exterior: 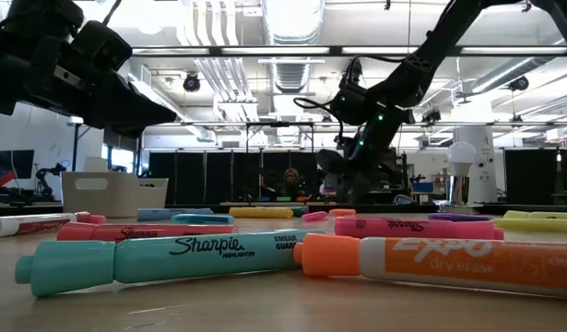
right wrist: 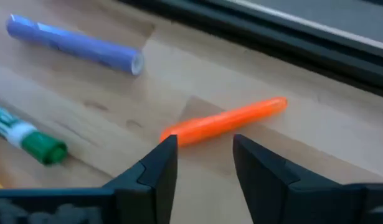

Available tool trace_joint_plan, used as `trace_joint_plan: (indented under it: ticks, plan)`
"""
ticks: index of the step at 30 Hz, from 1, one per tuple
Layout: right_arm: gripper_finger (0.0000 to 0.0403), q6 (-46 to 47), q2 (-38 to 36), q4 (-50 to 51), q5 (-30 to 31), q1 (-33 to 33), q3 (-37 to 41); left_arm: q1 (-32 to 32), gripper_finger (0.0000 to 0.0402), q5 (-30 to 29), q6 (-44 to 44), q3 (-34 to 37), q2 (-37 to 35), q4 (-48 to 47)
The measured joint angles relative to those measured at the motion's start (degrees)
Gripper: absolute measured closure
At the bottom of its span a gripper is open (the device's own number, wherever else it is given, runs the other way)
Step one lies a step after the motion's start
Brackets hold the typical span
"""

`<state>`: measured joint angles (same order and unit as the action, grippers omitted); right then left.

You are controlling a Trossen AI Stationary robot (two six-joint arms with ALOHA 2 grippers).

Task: Pick & Place Markers
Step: Put the orange pen into the gray bin

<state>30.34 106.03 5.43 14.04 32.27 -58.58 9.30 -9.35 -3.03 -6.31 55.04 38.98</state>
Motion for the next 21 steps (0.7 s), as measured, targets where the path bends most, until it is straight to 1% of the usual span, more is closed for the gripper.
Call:
trace_joint_plan:
  ticks: [4, 8, 14, 16, 21]
  plan:
    - [0.0223, 4.24, 1.07, 0.27, 0.36, 0.0, -1.32, 0.0, 0.0402, -0.04, 0.0, 0.0, -0.01, 0.02]
    - [0.0201, 9.23, 2.11, 0.4, 2.71, 0.0, -2.45, -0.02, 0.0402, -0.04, 0.0, 0.0, -0.01, 0.0]
    - [0.0187, 10.11, 5.37, 0.42, 3.44, 0.01, -4.98, -0.03, 0.0402, -0.26, 0.02, 0.0, -0.01, -0.01]
    - [0.0187, 10.92, 7.13, 2.23, 3.98, -0.02, -6.38, -0.04, 0.0402, -0.67, 0.01, 0.0, -0.01, -0.01]
    - [0.0195, 10.92, 9.7, 13.08, 5.5, -0.02, -12.22, -0.04, 0.0402, -0.74, 0.0, 0.0, -0.01, -0.01]
